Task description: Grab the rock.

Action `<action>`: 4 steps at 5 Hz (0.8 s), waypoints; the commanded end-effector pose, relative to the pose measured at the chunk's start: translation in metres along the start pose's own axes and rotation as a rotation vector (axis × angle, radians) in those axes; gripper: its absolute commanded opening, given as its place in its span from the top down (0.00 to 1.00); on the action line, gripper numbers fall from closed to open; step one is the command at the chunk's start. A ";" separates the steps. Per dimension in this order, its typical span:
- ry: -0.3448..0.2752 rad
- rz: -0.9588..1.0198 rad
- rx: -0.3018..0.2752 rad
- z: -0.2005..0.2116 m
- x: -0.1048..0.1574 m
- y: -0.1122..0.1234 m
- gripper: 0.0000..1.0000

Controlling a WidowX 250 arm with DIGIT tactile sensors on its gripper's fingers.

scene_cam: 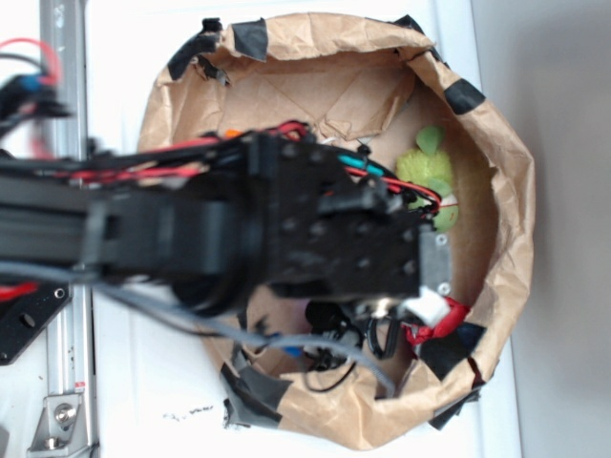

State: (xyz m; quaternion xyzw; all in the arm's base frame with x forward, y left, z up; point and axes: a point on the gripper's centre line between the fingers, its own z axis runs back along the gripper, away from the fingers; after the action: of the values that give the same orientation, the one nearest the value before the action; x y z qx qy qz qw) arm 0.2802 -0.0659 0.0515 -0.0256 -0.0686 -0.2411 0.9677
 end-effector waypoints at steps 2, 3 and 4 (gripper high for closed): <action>-0.013 -0.009 -0.012 -0.030 0.023 -0.012 0.00; -0.003 0.021 -0.014 -0.040 0.023 -0.006 0.09; 0.015 0.074 -0.024 -0.033 0.024 0.002 1.00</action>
State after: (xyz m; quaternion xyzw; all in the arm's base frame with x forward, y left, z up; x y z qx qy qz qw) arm 0.3050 -0.0748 0.0206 -0.0360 -0.0367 -0.2073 0.9769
